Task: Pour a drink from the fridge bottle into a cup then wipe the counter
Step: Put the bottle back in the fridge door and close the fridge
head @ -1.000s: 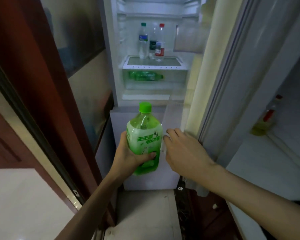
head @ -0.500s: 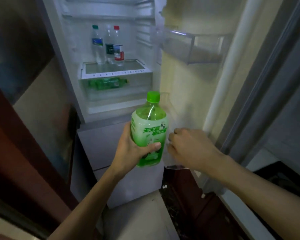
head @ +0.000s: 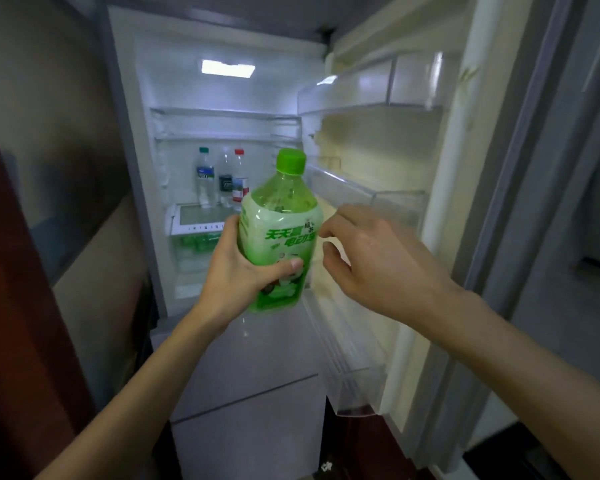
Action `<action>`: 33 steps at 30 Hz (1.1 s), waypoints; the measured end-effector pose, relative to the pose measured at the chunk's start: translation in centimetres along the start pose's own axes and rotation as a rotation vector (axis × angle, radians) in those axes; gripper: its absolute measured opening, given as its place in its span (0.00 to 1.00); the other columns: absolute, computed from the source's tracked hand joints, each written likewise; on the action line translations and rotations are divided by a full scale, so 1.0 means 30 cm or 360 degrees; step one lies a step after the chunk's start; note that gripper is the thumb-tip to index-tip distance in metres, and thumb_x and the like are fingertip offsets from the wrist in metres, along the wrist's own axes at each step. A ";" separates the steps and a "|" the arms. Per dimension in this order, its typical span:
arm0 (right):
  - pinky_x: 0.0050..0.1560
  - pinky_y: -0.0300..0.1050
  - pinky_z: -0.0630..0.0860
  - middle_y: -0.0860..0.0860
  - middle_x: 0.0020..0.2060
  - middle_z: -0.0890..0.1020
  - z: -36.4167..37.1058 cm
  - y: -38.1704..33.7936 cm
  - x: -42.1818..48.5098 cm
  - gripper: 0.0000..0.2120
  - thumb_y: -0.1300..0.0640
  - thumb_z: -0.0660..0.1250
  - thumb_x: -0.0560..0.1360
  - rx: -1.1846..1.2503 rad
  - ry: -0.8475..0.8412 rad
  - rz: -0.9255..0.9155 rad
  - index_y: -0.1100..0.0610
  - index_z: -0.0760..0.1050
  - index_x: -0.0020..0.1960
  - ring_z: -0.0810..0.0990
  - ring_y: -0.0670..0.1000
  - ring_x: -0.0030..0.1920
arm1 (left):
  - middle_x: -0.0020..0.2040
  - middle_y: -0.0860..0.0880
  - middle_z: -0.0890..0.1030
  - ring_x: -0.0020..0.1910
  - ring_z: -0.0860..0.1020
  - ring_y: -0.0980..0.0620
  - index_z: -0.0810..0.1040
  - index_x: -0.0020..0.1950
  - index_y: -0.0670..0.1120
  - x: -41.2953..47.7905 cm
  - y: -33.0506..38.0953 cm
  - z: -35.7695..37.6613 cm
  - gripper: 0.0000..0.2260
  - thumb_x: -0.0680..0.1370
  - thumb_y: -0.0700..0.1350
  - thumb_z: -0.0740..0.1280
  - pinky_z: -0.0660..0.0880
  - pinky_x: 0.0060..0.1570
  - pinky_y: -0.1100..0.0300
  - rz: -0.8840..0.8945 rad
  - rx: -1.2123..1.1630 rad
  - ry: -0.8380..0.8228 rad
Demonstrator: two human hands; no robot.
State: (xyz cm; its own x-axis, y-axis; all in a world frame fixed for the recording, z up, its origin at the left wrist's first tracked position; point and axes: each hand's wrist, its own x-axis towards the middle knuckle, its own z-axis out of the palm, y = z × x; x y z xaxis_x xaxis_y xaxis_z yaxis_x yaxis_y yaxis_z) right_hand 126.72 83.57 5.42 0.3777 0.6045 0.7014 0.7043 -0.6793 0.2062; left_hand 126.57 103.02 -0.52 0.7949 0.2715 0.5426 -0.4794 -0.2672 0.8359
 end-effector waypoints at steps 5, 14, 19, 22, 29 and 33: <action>0.46 0.41 0.70 0.54 0.45 0.80 -0.094 0.027 0.048 0.10 0.61 0.61 0.74 0.0043 0.0510 -0.0069 0.62 0.80 0.49 0.76 0.56 0.48 | 0.51 0.53 0.83 0.45 0.83 0.55 0.70 0.60 0.50 0.106 0.135 -0.036 0.32 0.63 0.50 0.83 0.77 0.41 0.60 0.0213 -0.0011 0.0032; 0.50 0.51 0.74 0.55 0.49 0.80 -0.028 0.140 0.085 0.13 0.58 0.64 0.72 0.0077 0.0228 0.0294 0.59 0.79 0.54 0.76 0.58 0.51 | 0.63 0.46 0.74 0.64 0.74 0.45 0.65 0.65 0.59 0.283 0.216 -0.016 0.39 0.60 0.57 0.80 0.75 0.61 0.43 0.0635 0.0370 -0.0018; 0.46 0.50 0.77 0.56 0.43 0.81 -0.008 0.158 0.064 0.16 0.58 0.60 0.72 0.0039 0.0117 0.0215 0.61 0.79 0.55 0.79 0.58 0.45 | 0.63 0.45 0.73 0.62 0.75 0.47 0.66 0.66 0.53 0.329 0.214 0.060 0.38 0.61 0.51 0.81 0.75 0.61 0.45 0.0852 0.0362 -0.0063; 0.47 0.51 0.78 0.55 0.43 0.82 -0.017 0.162 0.059 0.18 0.56 0.58 0.72 0.0059 0.0089 0.0198 0.61 0.79 0.56 0.79 0.58 0.45 | 0.64 0.47 0.74 0.63 0.74 0.49 0.67 0.68 0.53 0.356 0.195 0.086 0.38 0.63 0.49 0.82 0.74 0.62 0.49 0.0929 0.0411 -0.0051; 0.51 0.51 0.77 0.55 0.45 0.82 -0.020 0.186 0.051 0.18 0.57 0.60 0.72 0.0035 0.0003 0.0188 0.61 0.78 0.59 0.78 0.56 0.47 | 0.67 0.46 0.71 0.70 0.67 0.59 0.68 0.68 0.49 0.400 0.132 0.126 0.34 0.67 0.43 0.81 0.64 0.67 0.70 0.1194 0.0649 -0.0003; 0.50 0.50 0.76 0.54 0.44 0.82 -0.025 0.196 0.047 0.18 0.57 0.60 0.71 0.0043 0.0022 0.0186 0.61 0.78 0.58 0.78 0.56 0.47 | 0.65 0.38 0.67 0.70 0.67 0.48 0.69 0.67 0.50 0.436 0.110 0.161 0.35 0.65 0.43 0.82 0.63 0.69 0.70 0.1232 0.0690 0.0070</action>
State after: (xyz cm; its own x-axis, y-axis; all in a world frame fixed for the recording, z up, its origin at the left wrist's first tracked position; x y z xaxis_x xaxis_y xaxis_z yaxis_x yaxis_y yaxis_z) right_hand 130.95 80.10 8.12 0.4501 0.5158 0.7289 0.6719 -0.7333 0.1040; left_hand 137.18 101.24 8.94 0.2867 -0.0978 0.9530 -0.6866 -0.7147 0.1332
